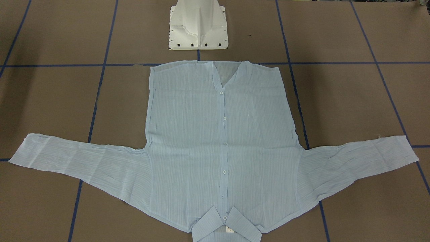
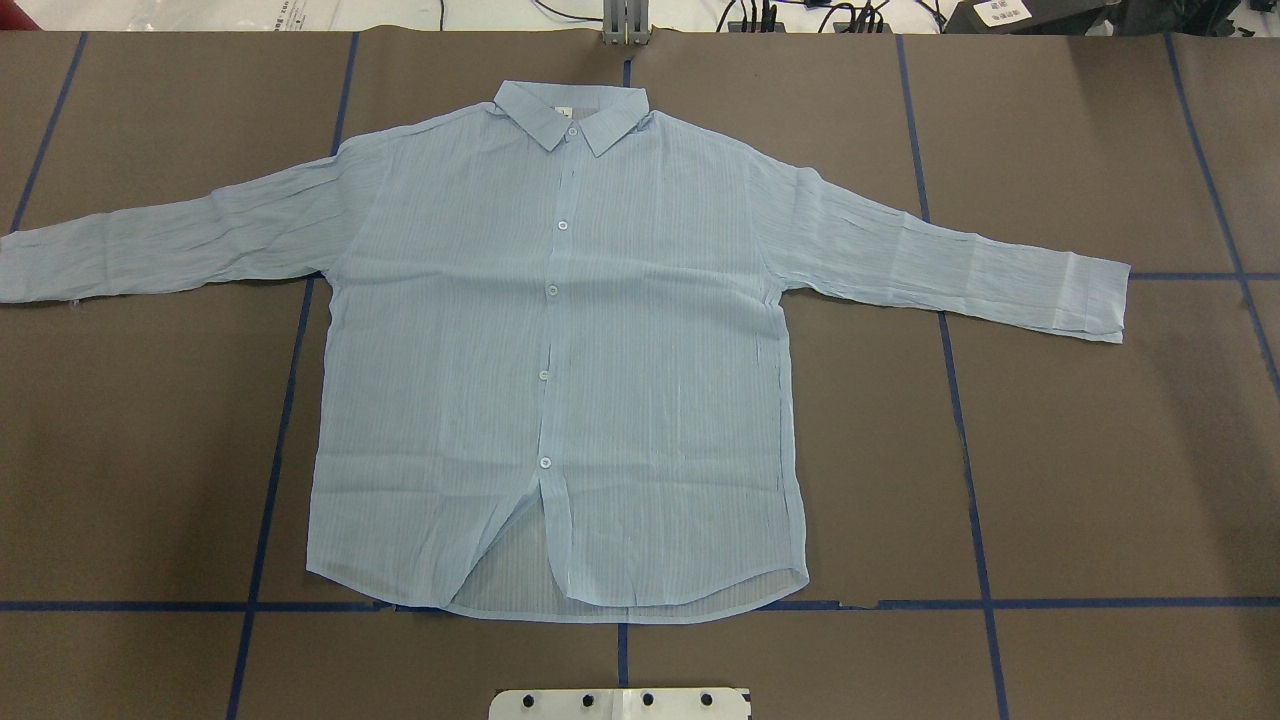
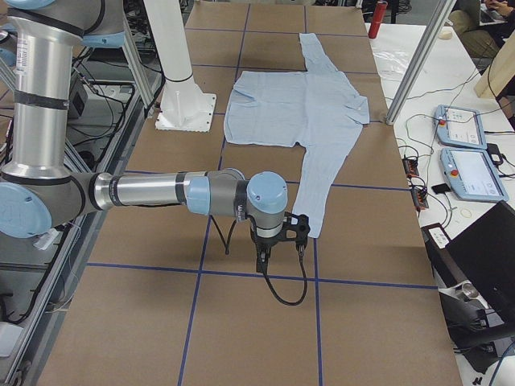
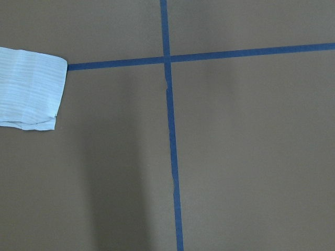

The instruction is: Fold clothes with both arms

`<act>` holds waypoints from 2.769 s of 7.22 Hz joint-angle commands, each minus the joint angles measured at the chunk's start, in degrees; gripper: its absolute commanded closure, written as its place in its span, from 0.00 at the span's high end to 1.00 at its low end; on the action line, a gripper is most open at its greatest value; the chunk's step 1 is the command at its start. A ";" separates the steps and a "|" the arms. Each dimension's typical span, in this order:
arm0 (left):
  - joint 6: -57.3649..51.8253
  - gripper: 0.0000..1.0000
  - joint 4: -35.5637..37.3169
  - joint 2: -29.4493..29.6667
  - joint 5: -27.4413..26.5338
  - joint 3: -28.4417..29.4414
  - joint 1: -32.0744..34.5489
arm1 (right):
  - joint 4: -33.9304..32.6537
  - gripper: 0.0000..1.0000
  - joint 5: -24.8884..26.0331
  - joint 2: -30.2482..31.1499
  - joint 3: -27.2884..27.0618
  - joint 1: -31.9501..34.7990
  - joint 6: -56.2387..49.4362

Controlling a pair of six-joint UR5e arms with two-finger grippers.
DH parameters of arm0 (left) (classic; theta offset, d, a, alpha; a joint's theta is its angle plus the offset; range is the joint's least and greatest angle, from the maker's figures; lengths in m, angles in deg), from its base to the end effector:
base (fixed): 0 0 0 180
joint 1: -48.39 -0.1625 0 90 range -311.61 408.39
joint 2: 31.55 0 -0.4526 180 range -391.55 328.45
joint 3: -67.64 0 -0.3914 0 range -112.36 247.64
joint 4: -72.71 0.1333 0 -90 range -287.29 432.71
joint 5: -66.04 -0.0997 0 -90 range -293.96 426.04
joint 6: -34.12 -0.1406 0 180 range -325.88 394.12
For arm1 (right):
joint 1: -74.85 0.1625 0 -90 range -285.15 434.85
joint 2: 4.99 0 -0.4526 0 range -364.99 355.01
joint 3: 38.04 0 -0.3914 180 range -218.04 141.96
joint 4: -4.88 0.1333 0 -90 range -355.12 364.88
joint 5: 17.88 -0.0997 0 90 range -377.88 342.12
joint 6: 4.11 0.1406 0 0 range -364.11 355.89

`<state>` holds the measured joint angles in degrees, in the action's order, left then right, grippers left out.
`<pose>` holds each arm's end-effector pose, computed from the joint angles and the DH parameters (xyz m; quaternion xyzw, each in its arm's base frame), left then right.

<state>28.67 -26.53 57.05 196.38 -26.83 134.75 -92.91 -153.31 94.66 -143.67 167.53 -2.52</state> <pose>-0.0105 -0.5017 0.6775 0.1060 0.3412 0.1108 0.9274 0.0523 -0.4079 0.6697 -0.0109 -0.3862 0.0405 0.9215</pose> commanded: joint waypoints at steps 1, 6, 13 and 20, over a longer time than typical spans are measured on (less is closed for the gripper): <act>0.00 1.00 -0.07 0.00 0.00 0.08 0.04 | -0.02 1.00 0.60 -0.41 -0.11 0.05 0.08; 0.44 1.00 -1.21 4.11 -0.09 0.07 -0.66 | 5.38 1.00 0.25 -2.61 2.52 -1.70 0.96; 0.44 1.00 -12.82 4.92 9.14 4.82 -0.75 | 44.87 1.00 1.46 -15.96 29.68 -16.46 7.17; 0.62 1.00 -14.84 5.10 9.14 5.53 -0.84 | 46.12 0.98 4.73 -24.15 38.21 -26.23 10.02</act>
<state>29.29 -41.35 62.11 205.48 -21.38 133.91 -46.65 -148.60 71.08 -106.76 141.54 7.47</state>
